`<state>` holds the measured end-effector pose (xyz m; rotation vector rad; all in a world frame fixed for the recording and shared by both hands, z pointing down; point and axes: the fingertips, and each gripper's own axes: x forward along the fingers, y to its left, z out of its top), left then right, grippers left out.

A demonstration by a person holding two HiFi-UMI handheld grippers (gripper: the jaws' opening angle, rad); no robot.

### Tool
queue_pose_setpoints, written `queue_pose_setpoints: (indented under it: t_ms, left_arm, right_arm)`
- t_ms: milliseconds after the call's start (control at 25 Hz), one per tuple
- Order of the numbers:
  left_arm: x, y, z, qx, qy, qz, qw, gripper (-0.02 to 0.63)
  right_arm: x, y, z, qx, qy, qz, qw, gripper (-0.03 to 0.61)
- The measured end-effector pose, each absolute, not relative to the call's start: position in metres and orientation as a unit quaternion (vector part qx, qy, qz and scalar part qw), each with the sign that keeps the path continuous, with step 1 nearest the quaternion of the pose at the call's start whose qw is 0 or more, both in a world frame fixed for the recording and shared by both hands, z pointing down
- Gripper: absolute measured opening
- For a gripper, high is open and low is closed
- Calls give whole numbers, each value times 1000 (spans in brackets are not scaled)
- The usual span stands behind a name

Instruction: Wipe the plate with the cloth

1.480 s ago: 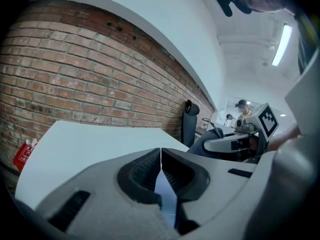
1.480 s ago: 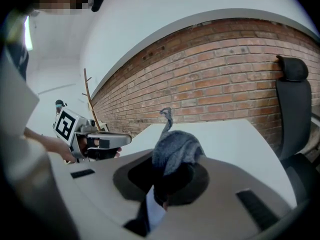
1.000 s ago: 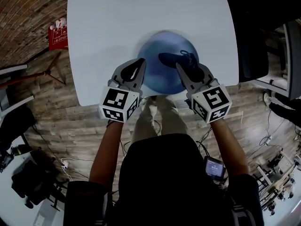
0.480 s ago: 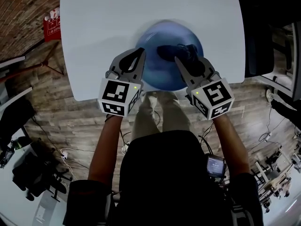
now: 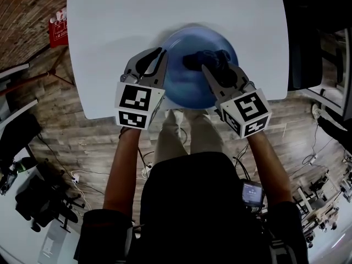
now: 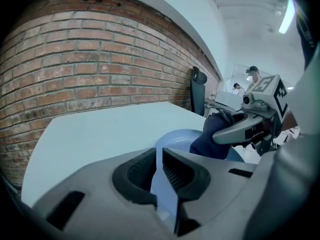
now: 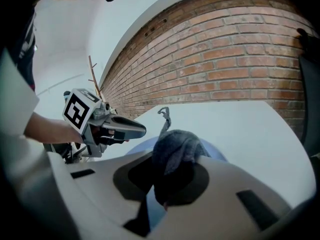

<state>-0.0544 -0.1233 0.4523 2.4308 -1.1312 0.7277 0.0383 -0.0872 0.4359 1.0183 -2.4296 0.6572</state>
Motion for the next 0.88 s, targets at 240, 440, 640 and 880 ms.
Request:
queue_pose_setpoints:
  t_ms: [240,440,640,880]
  left_arm:
    - [-59,-132,461,858,-395,260,199,26]
    - [-57,-137,472,858,-382,275,205,84]
    - [-52,-141,481,857,-374,288,207,84]
    - [-48,-140,496,851,-357,313,225,84]
  right_arm:
    - [44,-91,444,368,-871,239,222,41]
    - [47,-92,447,371,-867,247,221,41]
    - [46,-91,450,368,-868,252,220,41]
    - [42,-86,454,361,-869,256,223,41]
